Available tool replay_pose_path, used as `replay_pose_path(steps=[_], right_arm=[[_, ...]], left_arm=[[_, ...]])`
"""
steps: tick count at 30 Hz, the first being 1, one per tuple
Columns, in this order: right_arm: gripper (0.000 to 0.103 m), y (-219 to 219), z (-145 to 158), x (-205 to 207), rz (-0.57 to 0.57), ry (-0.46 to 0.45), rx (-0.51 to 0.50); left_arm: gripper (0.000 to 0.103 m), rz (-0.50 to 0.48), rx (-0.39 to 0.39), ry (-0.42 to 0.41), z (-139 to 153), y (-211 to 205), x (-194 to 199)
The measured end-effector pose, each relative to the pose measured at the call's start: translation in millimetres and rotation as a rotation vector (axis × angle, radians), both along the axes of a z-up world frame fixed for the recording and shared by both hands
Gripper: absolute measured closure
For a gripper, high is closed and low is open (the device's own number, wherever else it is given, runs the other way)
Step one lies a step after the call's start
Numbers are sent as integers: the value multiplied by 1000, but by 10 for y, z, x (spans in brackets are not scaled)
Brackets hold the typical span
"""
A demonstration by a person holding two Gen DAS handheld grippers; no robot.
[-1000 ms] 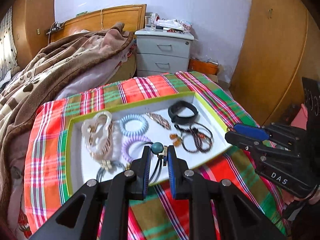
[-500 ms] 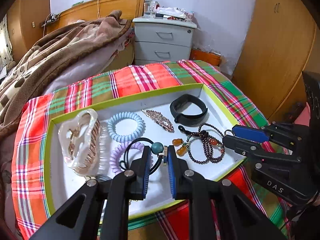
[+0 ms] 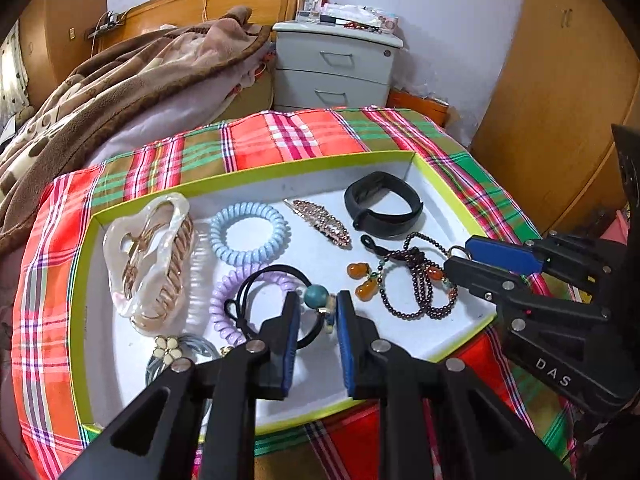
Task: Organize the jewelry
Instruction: 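Lower the hair tie and gold ring into the box and open both tools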
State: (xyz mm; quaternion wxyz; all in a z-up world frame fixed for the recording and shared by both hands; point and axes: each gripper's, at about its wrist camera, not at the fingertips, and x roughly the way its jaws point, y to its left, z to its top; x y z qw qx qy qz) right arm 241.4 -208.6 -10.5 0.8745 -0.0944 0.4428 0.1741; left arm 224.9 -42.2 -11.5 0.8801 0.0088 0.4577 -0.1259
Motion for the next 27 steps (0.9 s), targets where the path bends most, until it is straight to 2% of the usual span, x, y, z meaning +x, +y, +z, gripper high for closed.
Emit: replay_pose_path(steps=[4, 6, 15, 27], right_arm=[[76, 0, 8, 10, -4, 2, 5], [66, -4, 20, 7, -4, 4, 15], [66, -71, 167, -98, -24, -33, 70], [66, -82, 433, -491, -118, -120, 148]], left_arm=[[76, 8, -3, 4, -7, 31, -6], [75, 11, -3, 6, -5, 44, -10], [72, 38, -5, -20, 115, 78, -139], [71, 176, 75, -125, 397, 122, -570]])
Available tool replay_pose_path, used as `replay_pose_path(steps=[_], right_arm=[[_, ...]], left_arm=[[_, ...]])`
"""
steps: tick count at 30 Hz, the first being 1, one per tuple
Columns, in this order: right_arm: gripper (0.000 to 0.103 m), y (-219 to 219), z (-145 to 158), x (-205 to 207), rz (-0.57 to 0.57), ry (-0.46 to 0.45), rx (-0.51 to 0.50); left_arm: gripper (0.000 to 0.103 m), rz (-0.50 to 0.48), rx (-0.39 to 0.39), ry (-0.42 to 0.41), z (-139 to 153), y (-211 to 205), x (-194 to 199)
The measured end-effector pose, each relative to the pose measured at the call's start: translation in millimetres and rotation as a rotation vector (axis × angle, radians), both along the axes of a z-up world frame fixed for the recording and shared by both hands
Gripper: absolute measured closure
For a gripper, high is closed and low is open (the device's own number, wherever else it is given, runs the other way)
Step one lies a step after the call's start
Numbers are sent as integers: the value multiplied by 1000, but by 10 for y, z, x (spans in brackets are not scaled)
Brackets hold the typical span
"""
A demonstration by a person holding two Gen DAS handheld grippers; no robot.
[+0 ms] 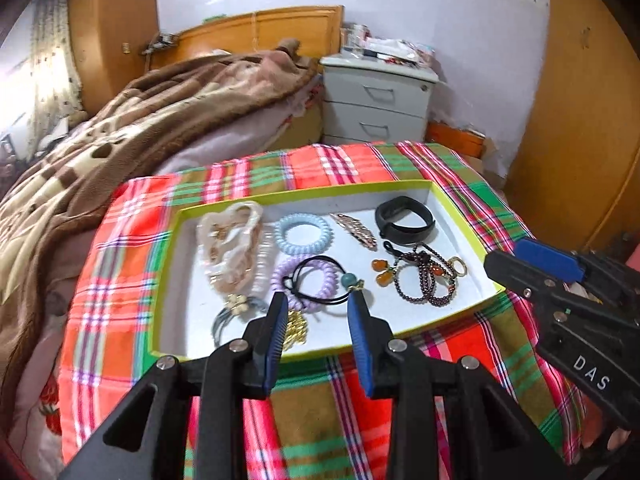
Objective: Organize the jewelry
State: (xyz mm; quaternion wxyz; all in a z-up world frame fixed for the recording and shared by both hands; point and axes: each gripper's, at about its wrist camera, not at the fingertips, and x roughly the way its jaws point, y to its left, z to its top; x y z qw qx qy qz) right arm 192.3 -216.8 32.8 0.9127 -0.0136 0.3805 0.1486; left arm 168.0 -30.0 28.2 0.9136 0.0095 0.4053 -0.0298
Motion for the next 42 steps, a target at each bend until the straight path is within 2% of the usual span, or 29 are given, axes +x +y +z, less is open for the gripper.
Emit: replay_pose_path(steps=[3, 7, 10, 17, 42], right_arm=[[66, 2, 23, -90, -11, -6, 26], [66, 26, 47, -184, -10, -18, 34], [66, 43, 70, -236, -5, -27, 41], [66, 57, 88, -324, -10, -33, 48], [66, 127, 106, -466, -10, -39, 59]], left_arm=[[71, 51, 21, -19, 28, 33, -124], [71, 69, 5, -1, 10, 70, -211], [71, 83, 31, 4, 11, 52, -241], [71, 77, -14, -7, 44, 41, -327], [71, 121, -21, -4, 43, 155, -439]])
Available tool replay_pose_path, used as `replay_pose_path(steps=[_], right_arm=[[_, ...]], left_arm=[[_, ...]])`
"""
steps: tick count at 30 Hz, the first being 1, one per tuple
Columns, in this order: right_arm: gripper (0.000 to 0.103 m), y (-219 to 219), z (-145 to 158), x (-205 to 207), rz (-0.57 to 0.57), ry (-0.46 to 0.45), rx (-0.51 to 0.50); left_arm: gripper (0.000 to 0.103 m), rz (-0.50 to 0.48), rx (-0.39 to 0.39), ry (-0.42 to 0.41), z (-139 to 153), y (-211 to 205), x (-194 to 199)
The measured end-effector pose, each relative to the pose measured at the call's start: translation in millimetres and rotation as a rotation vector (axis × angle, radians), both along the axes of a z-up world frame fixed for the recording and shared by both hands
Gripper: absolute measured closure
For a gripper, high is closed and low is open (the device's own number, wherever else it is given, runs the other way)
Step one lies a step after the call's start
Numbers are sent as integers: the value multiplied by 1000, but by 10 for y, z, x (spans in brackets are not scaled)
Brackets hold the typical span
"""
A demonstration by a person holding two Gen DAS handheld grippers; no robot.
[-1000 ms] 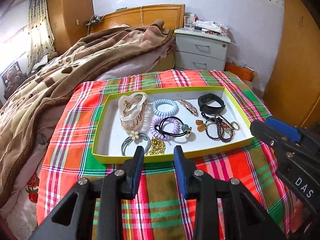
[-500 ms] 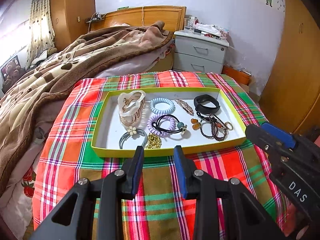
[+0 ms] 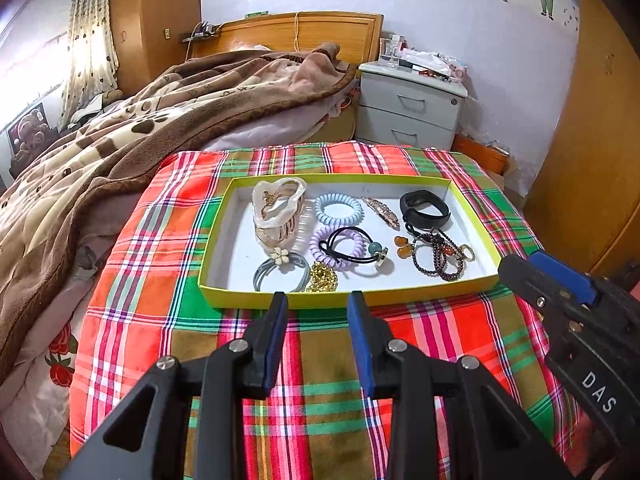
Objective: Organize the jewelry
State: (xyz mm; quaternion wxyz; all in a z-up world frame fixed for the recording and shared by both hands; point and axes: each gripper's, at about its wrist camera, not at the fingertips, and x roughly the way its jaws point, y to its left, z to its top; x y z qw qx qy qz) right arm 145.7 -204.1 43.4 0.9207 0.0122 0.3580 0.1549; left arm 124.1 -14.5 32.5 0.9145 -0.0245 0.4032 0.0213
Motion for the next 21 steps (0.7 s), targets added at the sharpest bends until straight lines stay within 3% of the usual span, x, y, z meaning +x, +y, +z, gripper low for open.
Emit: replay_pose_path(steps=[21], right_arm=[[66, 0, 4, -4, -2, 0, -1]], left_arm=[[71, 9, 6, 13, 4, -6, -1]])
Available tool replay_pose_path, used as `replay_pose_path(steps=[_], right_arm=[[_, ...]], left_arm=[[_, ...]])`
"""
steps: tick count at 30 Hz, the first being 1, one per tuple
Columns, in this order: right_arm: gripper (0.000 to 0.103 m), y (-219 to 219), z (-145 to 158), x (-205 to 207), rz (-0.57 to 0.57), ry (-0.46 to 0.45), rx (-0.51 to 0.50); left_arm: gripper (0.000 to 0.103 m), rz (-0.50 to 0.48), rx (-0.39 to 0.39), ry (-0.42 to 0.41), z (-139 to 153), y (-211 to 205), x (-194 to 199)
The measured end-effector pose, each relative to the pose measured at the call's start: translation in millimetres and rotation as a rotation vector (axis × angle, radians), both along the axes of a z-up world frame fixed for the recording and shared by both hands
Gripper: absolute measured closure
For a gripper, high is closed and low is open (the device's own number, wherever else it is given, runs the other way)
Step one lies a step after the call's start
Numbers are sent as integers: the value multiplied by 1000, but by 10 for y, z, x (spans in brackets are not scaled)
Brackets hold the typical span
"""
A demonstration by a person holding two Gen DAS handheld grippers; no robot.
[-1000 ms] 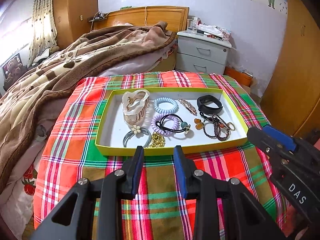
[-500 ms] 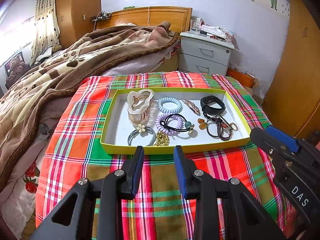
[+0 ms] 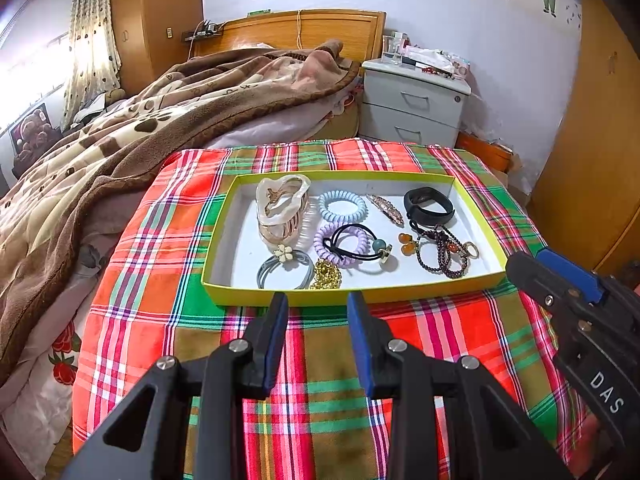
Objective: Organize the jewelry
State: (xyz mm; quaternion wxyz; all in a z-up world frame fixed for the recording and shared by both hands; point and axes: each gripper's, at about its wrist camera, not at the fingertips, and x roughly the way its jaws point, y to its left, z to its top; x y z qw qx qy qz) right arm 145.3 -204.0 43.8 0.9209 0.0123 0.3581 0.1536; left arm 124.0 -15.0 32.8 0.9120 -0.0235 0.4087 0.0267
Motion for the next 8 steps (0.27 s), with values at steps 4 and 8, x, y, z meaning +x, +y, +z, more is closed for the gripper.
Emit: replay_pose_path(steps=[4, 8], right_arm=[[66, -5, 4, -3, -1, 0, 1], [66, -12, 3, -5, -1, -1, 1]], left_arm=[[71, -3, -8, 0, -9, 2, 0], [71, 4, -8, 3, -17, 17, 8]])
